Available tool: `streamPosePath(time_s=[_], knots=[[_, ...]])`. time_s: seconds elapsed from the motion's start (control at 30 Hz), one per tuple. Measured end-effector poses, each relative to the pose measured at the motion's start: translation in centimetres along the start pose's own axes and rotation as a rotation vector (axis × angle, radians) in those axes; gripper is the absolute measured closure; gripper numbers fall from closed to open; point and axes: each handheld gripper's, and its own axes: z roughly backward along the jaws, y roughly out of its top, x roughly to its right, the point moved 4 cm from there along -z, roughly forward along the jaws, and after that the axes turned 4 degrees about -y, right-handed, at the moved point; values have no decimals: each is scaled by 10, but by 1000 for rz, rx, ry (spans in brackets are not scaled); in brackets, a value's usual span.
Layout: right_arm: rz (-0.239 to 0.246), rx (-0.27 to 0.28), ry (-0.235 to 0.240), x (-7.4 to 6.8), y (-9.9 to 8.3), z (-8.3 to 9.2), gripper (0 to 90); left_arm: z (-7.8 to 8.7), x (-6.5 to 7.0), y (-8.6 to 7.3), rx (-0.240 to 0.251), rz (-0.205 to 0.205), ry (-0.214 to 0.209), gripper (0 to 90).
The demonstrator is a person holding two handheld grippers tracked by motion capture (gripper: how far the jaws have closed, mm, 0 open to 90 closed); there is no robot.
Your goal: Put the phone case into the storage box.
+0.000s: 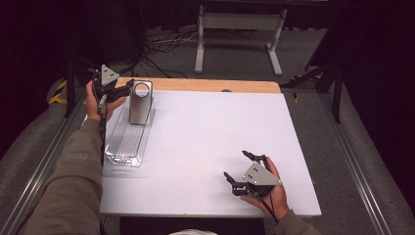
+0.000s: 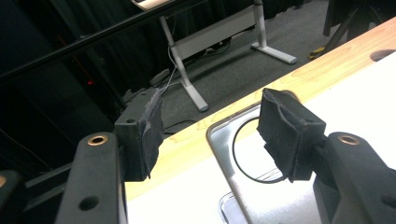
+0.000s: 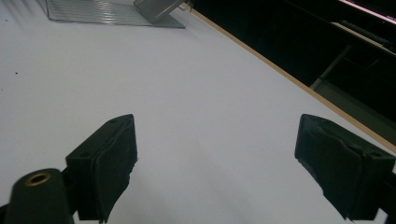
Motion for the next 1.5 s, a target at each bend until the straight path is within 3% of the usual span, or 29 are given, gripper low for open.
streamPosePath(time_s=[0.67, 1.1, 1.5], knots=[[1, 3, 0, 1, 1, 0, 138, 16, 7, 4, 43, 9, -30, 359], [-1, 8, 0, 1, 1, -1, 139, 42, 23, 12, 114, 12, -77, 289], [-4, 7, 2, 1, 2, -1, 140, 53, 32, 8, 124, 11, -99, 239]])
